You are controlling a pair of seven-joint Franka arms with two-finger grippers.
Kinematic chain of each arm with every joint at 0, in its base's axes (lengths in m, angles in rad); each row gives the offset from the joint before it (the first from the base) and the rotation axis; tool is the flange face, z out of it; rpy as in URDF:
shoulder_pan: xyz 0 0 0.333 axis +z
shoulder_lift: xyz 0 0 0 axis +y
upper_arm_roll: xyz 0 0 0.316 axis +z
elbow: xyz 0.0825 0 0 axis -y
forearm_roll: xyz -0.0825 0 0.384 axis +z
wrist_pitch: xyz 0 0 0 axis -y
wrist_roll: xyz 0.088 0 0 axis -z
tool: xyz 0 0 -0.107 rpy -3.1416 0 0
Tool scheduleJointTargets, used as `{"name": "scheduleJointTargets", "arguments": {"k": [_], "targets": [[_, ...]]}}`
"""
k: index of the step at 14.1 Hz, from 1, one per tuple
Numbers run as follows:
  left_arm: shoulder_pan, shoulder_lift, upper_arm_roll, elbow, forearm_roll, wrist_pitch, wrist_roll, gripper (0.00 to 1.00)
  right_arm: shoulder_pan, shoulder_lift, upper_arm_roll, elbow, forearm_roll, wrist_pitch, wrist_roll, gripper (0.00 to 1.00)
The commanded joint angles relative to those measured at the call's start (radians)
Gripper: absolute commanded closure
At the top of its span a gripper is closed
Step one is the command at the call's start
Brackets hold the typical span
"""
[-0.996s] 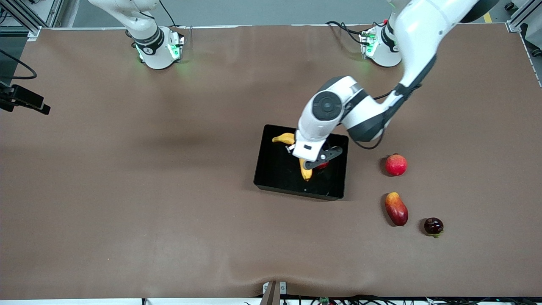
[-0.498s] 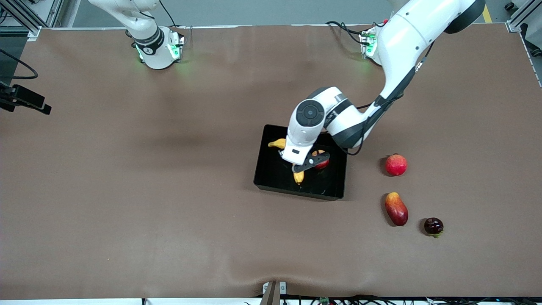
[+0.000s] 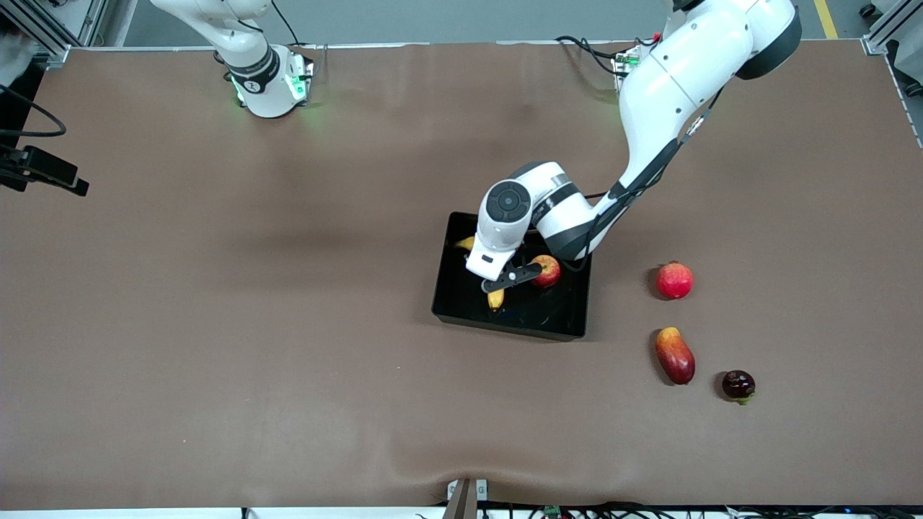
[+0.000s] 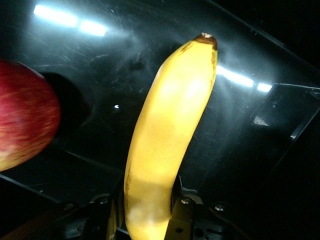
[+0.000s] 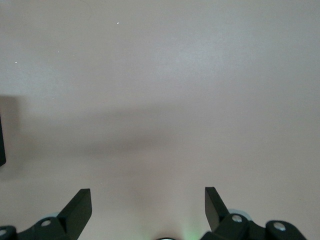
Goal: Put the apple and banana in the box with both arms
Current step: 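Lower the banana into the tray and open the left gripper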
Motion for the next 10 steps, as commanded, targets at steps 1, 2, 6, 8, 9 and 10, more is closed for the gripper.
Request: {"name": "scheduleJointTargets", "arguments": {"k": [1, 2, 6, 8, 9, 10], "targets": [[-0.010, 0.007, 0.006, 0.023, 0.023, 0.026, -0.022, 0.00, -0.004, 0.004, 0.006, 0.009, -0.001, -0.003, 0.004, 0.00], [-0.004, 0.001, 0.007, 0.031, 0.023, 0.026, -0.023, 0.00, -0.002, 0.004, 0.006, 0.009, -0.001, -0.003, 0.004, 0.00], [0.060, -0.134, -0.008, 0.135, 0.011, -0.194, 0.041, 0.00, -0.001, 0.004, 0.008, 0.009, -0.004, -0.006, 0.004, 0.00], [0.132, -0.226, -0.034, 0.160, -0.028, -0.299, 0.136, 0.00, -0.001, 0.005, 0.008, 0.009, -0.004, -0.006, 0.003, 0.00], [0.184, -0.278, -0.048, 0.155, -0.076, -0.313, 0.189, 0.00, -0.002, 0.004, 0.008, 0.009, -0.004, -0.007, 0.003, 0.00], [0.239, -0.326, -0.060, 0.155, -0.134, -0.342, 0.243, 0.00, -0.002, 0.004, 0.008, 0.009, -0.006, -0.009, 0.003, 0.00]]}}
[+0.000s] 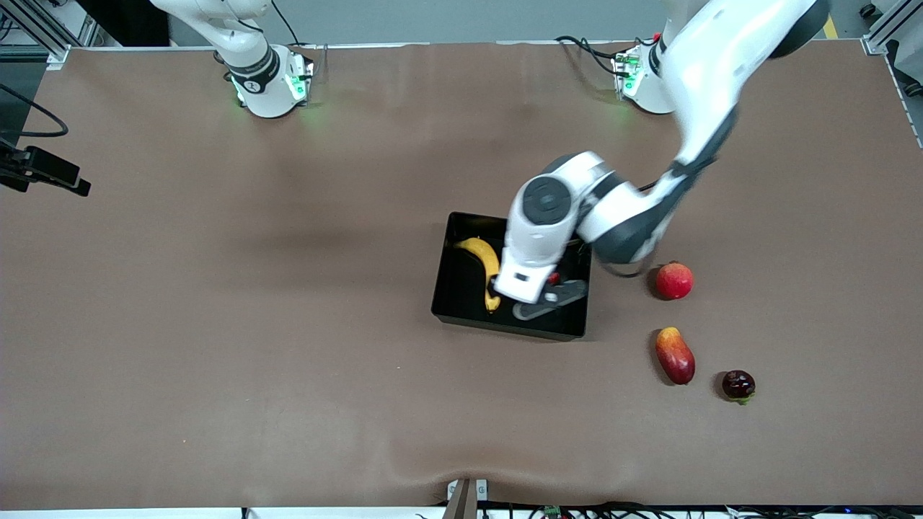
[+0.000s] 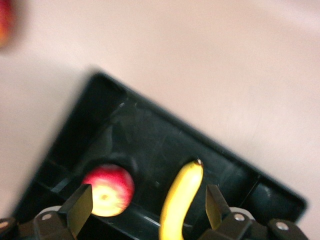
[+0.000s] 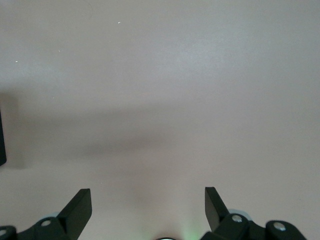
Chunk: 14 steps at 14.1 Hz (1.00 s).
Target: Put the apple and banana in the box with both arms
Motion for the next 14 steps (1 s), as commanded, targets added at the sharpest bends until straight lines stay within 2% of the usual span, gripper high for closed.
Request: {"name": "scheduleJointTargets", "arguments": {"k": [1, 6, 8, 11, 14], "targets": [[0.148, -0.150, -0.038, -0.034, -0.135, -0.096, 0.157, 0.00, -0.004, 0.002, 0.006, 0.009, -0.006, -0.009, 0.003, 0.00], [0.391, -0.328, -0.058, -0.030, -0.267, -0.271, 0.502, 0.00, -0.003, 0.002, 0.006, 0.009, -0.006, -0.010, 0.003, 0.00], [0.443, -0.381, -0.058, -0.026, -0.274, -0.314, 0.551, 0.00, -0.003, 0.002, 0.007, 0.011, -0.004, -0.010, 0.003, 0.00], [0.497, -0.434, -0.051, 0.032, -0.270, -0.440, 0.703, 0.00, -0.003, 0.002, 0.007, 0.011, -0.004, -0.012, 0.003, 0.00], [0.557, -0.531, -0.042, 0.029, -0.280, -0.474, 0.832, 0.00, -0.003, 0.002, 0.007, 0.011, -0.004, -0.012, 0.000, 0.00]]}}
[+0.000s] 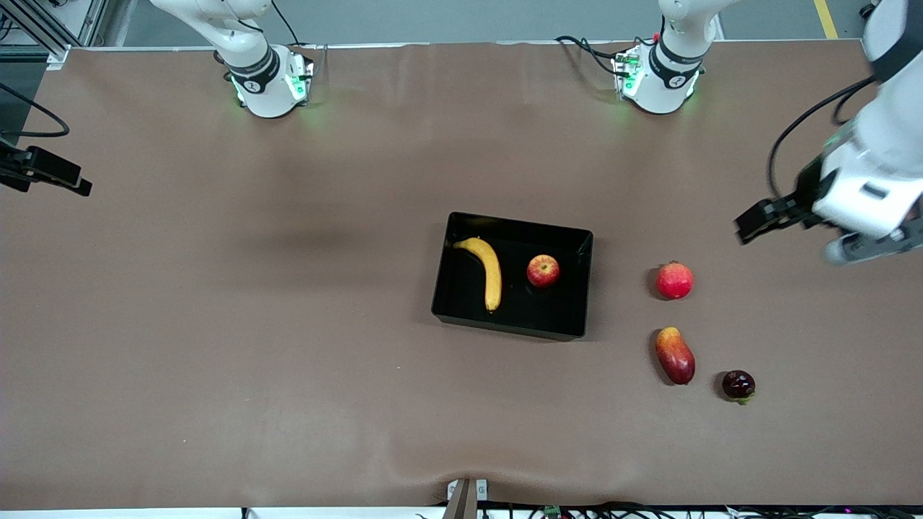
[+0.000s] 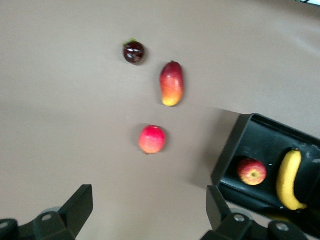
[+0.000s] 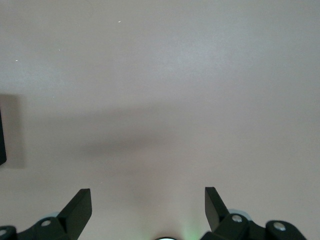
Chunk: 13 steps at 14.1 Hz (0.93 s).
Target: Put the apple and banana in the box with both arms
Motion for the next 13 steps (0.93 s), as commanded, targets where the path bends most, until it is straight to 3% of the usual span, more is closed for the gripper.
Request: {"name": "scheduleJointTargets", "arguments": {"k": [1, 2, 4, 6, 9, 13], "targets": [[0.015, -0.112, 0.047, -0.021, -0.030, -0.041, 0.133, 0.00, -0.001, 0.002, 0.005, 0.011, -0.004, -0.010, 0.001, 0.00], [-0.043, -0.135, 0.120, -0.032, -0.046, -0.056, 0.192, 0.00, 0.005, 0.002, 0.005, 0.011, -0.005, -0.008, 0.001, 0.00], [-0.223, -0.161, 0.336, -0.035, -0.089, -0.114, 0.242, 0.00, 0.005, 0.002, 0.005, 0.010, -0.005, -0.010, 0.001, 0.00], [-0.339, -0.186, 0.472, -0.045, -0.100, -0.122, 0.248, 0.00, 0.006, 0.002, 0.005, 0.011, -0.005, -0.010, 0.001, 0.00], [-0.405, -0.209, 0.542, -0.067, -0.107, -0.121, 0.260, 0.00, 0.006, 0.002, 0.005, 0.011, -0.007, -0.010, 0.001, 0.00], [-0.441, -0.305, 0.609, -0.200, -0.172, -0.052, 0.299, 0.00, 0.006, 0.002, 0.005, 0.011, -0.007, -0.010, 0.000, 0.00]]}}
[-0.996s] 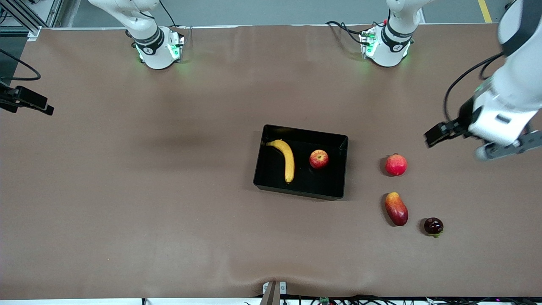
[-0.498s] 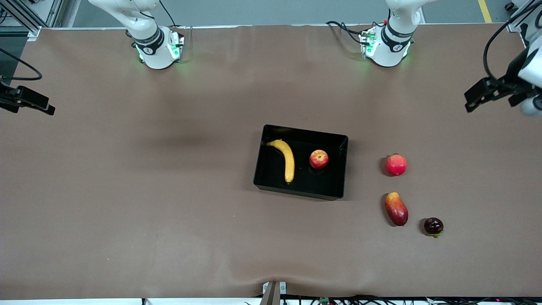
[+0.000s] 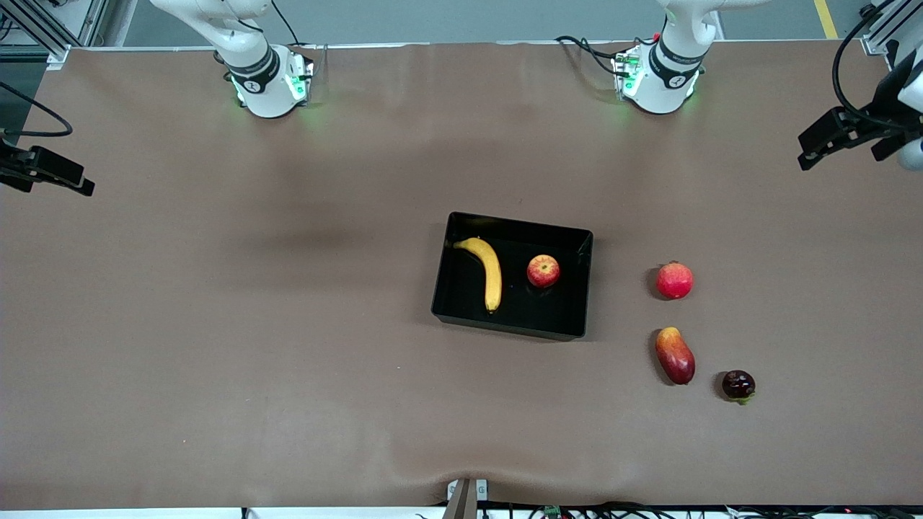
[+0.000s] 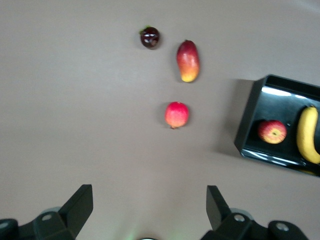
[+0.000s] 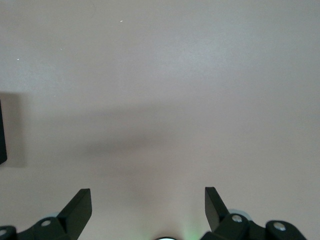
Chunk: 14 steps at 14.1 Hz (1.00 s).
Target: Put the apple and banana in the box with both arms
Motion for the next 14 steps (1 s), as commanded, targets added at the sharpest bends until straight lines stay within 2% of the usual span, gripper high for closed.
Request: {"name": "scheduleJointTargets", "arguments": {"k": [1, 4, 9, 14], "targets": [[-0.010, -0.103, 0.023, -0.129, -0.033, 0.050, 0.034, 0.00, 0.003, 0.002, 0.002, 0.009, -0.007, -0.010, 0.000, 0.00], [-0.005, -0.170, 0.020, -0.233, -0.043, 0.107, 0.035, 0.00, 0.001, 0.002, 0.002, 0.009, -0.007, -0.010, -0.002, 0.00], [-0.007, -0.127, 0.016, -0.166, -0.043, 0.090, 0.034, 0.00, 0.001, 0.002, 0.002, 0.009, -0.007, -0.010, -0.002, 0.00], [-0.001, -0.109, 0.017, -0.160, -0.042, 0.083, 0.034, 0.00, 0.000, 0.002, 0.002, 0.009, -0.007, -0.010, -0.002, 0.00]]}}
